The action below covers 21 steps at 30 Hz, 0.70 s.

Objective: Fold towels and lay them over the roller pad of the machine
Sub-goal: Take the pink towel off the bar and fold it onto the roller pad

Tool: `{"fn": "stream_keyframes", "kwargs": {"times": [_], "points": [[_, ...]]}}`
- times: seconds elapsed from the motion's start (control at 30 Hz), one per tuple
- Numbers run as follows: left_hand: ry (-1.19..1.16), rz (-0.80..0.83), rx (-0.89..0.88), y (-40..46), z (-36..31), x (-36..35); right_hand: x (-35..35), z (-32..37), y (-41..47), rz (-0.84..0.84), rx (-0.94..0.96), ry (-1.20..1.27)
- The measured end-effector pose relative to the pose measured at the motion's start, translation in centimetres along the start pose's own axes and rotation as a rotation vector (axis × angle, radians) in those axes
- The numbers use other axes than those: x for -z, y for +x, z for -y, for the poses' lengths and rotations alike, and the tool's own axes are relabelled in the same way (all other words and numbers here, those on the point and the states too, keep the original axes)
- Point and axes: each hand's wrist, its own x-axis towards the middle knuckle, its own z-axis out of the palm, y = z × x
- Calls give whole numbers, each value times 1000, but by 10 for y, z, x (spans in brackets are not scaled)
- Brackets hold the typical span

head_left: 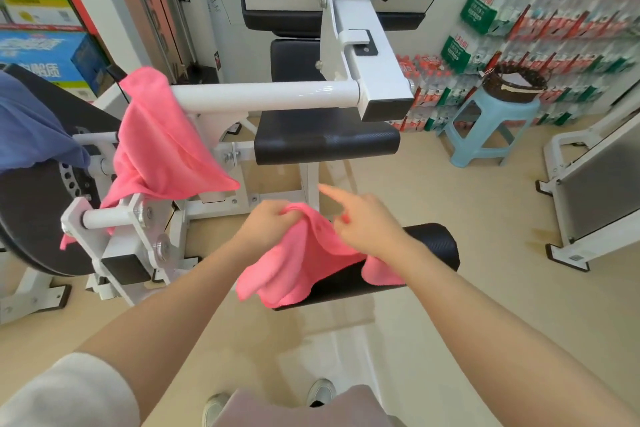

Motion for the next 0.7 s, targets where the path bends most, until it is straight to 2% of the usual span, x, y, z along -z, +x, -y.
{"fn": "stream_keyframes", "kwargs": {"times": [0.07, 0.1, 0.2, 0.27, 0.33, 0.43, 0.57, 0.7], "points": [[-51, 112, -139, -11, -28, 0, -10, 5, 2, 53, 32, 18], [-36, 118, -190, -15, -36, 1, -11, 5, 5, 29, 27, -8], [83, 21, -283, -15, -40, 7, -6, 2, 9, -190, -56, -25], [114, 7, -252, -12, -29, 11, 0, 1, 9, -290, -146, 233], [47, 47, -165, -9, -15, 12, 12, 3, 7, -324, -177, 630], [-144, 95, -98, -11, -1, 7, 33, 1, 2, -272, -155, 1056], [-300, 148, -193, -9, -9, -4, 43, -8, -2, -149, -200, 1167], [38, 95, -407, -3, -26, -14, 46, -14, -5, -101, -291, 1253]]}}
